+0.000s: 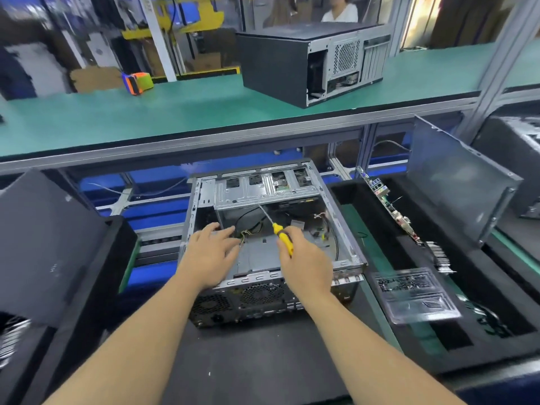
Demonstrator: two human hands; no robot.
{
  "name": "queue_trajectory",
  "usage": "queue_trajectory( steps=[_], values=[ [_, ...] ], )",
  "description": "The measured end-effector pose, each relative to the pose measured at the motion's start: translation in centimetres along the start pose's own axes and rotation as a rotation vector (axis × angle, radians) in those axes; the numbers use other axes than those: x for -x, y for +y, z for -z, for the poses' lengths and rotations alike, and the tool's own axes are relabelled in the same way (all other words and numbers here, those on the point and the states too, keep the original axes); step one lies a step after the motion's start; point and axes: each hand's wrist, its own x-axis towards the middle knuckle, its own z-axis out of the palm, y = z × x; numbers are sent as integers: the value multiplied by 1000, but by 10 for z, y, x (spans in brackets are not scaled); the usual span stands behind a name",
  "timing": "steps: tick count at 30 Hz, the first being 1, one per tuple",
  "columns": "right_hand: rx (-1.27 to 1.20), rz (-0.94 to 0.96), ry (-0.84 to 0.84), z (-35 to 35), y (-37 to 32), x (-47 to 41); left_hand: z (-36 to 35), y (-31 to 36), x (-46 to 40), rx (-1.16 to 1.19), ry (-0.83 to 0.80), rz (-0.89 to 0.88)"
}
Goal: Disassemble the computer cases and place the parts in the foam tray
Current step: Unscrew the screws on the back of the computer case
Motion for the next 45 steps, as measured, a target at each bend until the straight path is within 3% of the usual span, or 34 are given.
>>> queue_trajectory(
  steps=[3,7,12,19,23,26,30,33,36,41,45],
  values=[
    [52,-111,67,-5,-5,-7,-3,-1,-4,-3,-55,15],
    [123,-108,86,-10,-3,-16,-3,5,-5,-20,34,30],
    [110,-42,11,-13,7,-40,-1,24,-13,-56,28,191],
    [71,100,-110,-19,33,-92,12,38,-21,-71,-115,311],
    [46,143,-204,-16,41,-125,4,47,-11,-175,-95,238],
    [49,168,-123,-14,30,-123,1,33,-4,-102,-57,186],
    [-91,362,43,-18,8,-82,1,21,-6,103,8,212],
    [-265,265,-40,-28,-13,-63,0,25,-7,88,-20,236],
    [-197,160,-49,-40,-17,-65,2,22,-8,114,-27,260],
    [-189,219,7,-49,-9,-74,-1,24,-13,114,1,282],
    [-130,203,-98,-52,-9,-104,3,26,-28,132,43,333]
  ],
)
